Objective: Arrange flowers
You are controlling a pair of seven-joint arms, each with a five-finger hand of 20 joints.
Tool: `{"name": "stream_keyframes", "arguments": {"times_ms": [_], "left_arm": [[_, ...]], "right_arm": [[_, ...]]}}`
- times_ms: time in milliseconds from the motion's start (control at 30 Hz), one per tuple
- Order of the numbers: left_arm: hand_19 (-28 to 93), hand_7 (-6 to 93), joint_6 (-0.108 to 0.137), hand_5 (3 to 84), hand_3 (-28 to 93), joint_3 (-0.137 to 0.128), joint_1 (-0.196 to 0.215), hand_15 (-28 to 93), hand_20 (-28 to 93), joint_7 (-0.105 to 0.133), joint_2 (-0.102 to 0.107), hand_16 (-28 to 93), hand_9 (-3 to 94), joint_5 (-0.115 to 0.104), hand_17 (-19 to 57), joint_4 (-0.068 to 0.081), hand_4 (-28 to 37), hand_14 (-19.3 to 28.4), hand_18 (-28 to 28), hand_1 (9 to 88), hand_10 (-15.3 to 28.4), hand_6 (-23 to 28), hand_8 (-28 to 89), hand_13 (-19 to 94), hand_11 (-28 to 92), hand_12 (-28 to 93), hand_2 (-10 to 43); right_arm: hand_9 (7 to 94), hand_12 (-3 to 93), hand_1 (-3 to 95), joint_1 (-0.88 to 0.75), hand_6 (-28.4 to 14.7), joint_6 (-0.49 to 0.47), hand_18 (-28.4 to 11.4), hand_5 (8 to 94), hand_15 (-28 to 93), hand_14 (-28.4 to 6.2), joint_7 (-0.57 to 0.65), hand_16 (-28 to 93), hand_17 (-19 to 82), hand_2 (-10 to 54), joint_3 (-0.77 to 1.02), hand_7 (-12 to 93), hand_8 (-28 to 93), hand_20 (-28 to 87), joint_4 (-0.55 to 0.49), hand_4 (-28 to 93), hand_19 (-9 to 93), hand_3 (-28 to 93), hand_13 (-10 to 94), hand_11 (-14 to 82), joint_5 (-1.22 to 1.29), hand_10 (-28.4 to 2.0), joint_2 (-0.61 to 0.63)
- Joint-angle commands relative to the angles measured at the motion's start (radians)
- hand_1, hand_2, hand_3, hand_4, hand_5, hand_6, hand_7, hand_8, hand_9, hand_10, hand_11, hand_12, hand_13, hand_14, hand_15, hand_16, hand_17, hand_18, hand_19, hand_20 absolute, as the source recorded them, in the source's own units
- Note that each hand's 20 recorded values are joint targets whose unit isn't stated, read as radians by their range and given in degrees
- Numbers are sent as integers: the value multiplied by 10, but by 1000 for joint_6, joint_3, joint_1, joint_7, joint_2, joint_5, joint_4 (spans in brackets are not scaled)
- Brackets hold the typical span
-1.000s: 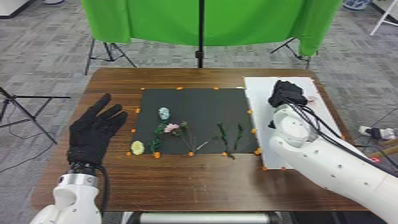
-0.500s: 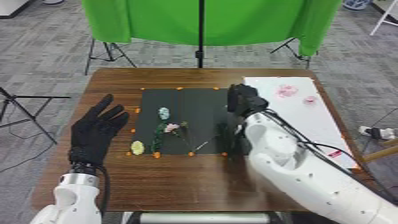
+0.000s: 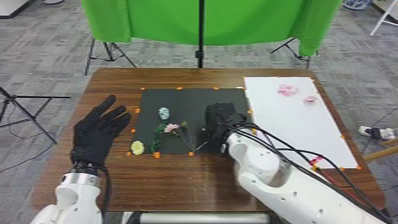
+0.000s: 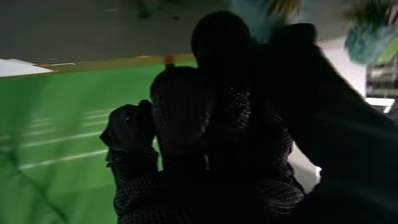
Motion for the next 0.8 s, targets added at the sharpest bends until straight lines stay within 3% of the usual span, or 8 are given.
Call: {"name": "stream_keyframes", "arguments": {"times_ms": [33, 400, 600, 800], "left_arm": [[585, 140, 2, 385, 793, -2, 7, 559, 139, -4, -7, -89, 374, 1, -75, 2, -239, 284, 272, 253, 210, 95, -102, 282, 270, 115, 77], [585, 139, 10, 385, 794, 5, 17, 561, 138, 11, 2, -90, 373, -5, -75, -3, -237, 284, 272, 253, 210, 95, -102, 282, 273, 114, 78], [586, 141, 12, 385, 794, 7, 15, 561, 138, 19, 6, -91, 373, -8, -75, -4, -237, 284, 272, 254, 210, 95, -102, 282, 273, 114, 78], [587, 141, 16, 385, 793, 16, 10, 562, 137, 30, 16, -91, 372, -13, -75, -4, -237, 284, 272, 253, 210, 95, -103, 281, 272, 114, 79]], "right_arm": [[763, 199, 358, -82, 12, -52, -230, 682, 813, -96, -64, 163, 254, -95, 88, 163, -126, 561, -54, -283, 932, 746, 662, 474, -28, -110, -8], [681, 175, 300, 1, -9, 162, -234, 616, 817, -124, 133, 145, 222, -95, 190, 145, -120, 577, -57, -283, 913, 731, 597, 443, 149, -139, 155], [622, 151, 293, 213, -20, 252, -230, 581, 796, -142, 296, 114, 207, -95, 33, 143, -119, 569, 114, -283, 886, 744, 549, 363, 213, -161, 262], [465, 131, 275, 336, -39, 187, -230, 498, 739, -181, 365, 48, 148, -95, -57, 140, -123, 510, 277, -283, 817, 765, 403, 214, 278, -207, 266]]}}
